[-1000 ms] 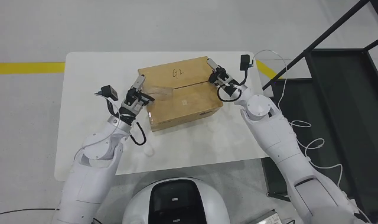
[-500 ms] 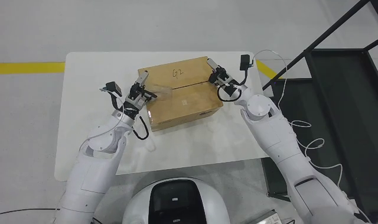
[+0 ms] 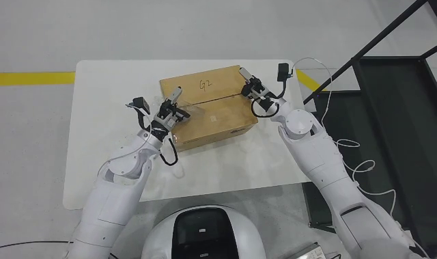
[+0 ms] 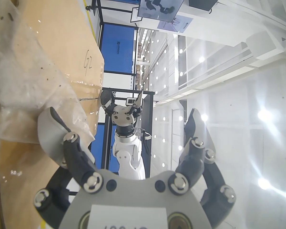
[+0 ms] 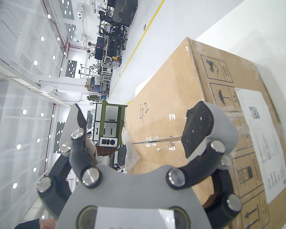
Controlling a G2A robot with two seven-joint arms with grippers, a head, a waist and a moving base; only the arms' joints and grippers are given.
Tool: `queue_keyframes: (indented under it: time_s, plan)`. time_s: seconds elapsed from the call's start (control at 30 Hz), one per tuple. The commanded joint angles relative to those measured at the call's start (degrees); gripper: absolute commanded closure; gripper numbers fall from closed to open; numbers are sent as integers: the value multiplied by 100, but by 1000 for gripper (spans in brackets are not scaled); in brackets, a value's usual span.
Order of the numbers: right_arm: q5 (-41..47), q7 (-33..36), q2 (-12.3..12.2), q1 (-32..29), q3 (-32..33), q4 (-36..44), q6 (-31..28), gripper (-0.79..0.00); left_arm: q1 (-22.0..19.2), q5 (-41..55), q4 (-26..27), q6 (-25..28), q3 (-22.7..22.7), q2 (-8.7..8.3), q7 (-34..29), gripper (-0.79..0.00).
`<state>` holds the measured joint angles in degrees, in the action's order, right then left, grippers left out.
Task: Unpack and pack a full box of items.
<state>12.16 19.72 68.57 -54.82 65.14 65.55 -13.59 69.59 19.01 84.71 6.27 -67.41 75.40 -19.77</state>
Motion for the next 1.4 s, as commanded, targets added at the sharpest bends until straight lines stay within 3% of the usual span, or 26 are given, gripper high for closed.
queue_keyframes:
  time_s: [0.0,0.2,0.6,0.63,0.67,0.7,0.73,0.83,0.97,1.03,1.1,1.37]
  plan:
    - [0,0,0,0,0,0,0,-785,44,-24,41,2,-18,-2,35,-785]
    - [0,0,0,0,0,0,0,-785,66,-13,35,4,-40,6,73,-785]
    - [0,0,0,0,0,0,0,-785,-520,176,-545,-54,249,144,226,-785]
    - [0,0,0,0,0,0,0,-785,-551,182,-580,-59,266,153,234,-760]
    - [0,0,0,0,0,0,0,-785,-573,187,-606,-53,277,160,238,-680]
    - [0,0,0,0,0,0,0,-785,-591,181,-613,-27,286,166,237,-573]
    - [0,0,0,0,0,0,0,-785,-596,180,-604,33,287,172,243,-409]
    - [0,0,0,0,0,0,0,-785,-561,172,-548,261,255,181,291,-308]
    - [0,0,0,0,0,0,0,-785,-489,38,-418,650,194,174,257,-376]
    - [0,0,0,0,0,0,0,-785,-425,-24,-331,733,157,167,266,-622]
    - [0,0,0,0,0,0,0,-785,-368,-38,-258,694,119,161,260,-785]
    - [0,0,0,0,0,0,0,-785,-341,-142,-310,429,27,151,275,-785]
